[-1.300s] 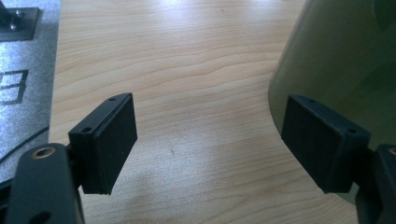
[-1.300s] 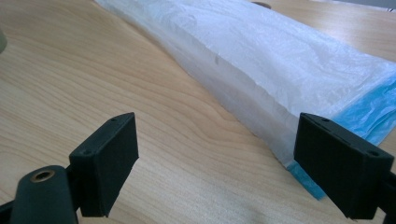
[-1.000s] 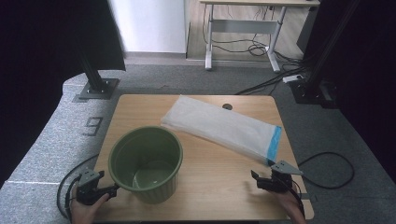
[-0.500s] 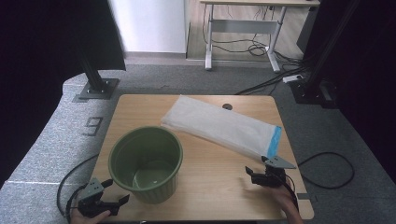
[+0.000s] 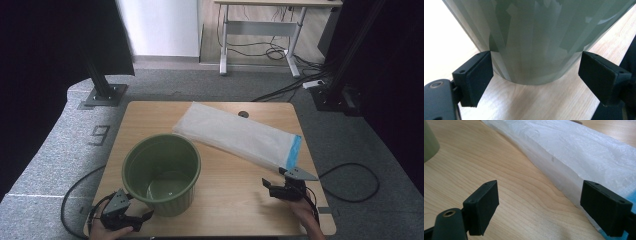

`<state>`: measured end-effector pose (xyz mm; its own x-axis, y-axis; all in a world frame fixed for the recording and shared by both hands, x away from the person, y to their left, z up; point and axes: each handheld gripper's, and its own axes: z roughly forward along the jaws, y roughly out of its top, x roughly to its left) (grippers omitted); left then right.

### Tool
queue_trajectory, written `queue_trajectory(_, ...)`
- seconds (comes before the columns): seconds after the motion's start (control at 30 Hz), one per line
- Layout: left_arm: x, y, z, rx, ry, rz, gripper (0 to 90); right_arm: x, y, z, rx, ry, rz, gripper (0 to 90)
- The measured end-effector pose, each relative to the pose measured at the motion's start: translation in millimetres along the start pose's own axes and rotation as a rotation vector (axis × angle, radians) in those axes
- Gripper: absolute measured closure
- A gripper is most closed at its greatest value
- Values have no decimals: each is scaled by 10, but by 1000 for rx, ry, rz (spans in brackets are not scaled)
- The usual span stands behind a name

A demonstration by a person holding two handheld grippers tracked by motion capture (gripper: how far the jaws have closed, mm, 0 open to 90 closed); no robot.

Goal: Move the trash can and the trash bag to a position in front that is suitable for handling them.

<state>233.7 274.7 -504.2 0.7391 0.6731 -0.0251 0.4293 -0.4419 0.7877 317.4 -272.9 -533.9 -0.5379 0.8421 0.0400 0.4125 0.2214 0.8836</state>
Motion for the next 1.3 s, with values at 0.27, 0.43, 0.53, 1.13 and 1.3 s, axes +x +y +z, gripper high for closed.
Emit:
queue_trajectory(0.27,53,202,228,-21,-36,31,139,11,-53,-74,13,-8,-4,147)
queue_trajectory(0.43,35,315,365,-22,-54,59,142,-17,-89,-149,8,-31,13,148)
queue_trajectory(0.53,19,369,420,-18,-60,74,143,-21,-110,-169,9,-38,16,148)
queue_trajectory(1.13,-85,659,734,-54,-56,92,153,34,-101,-173,8,-41,1,154)
queue_trajectory(1.3,-133,801,879,-46,-43,110,152,21,-101,-190,6,-52,-3,156)
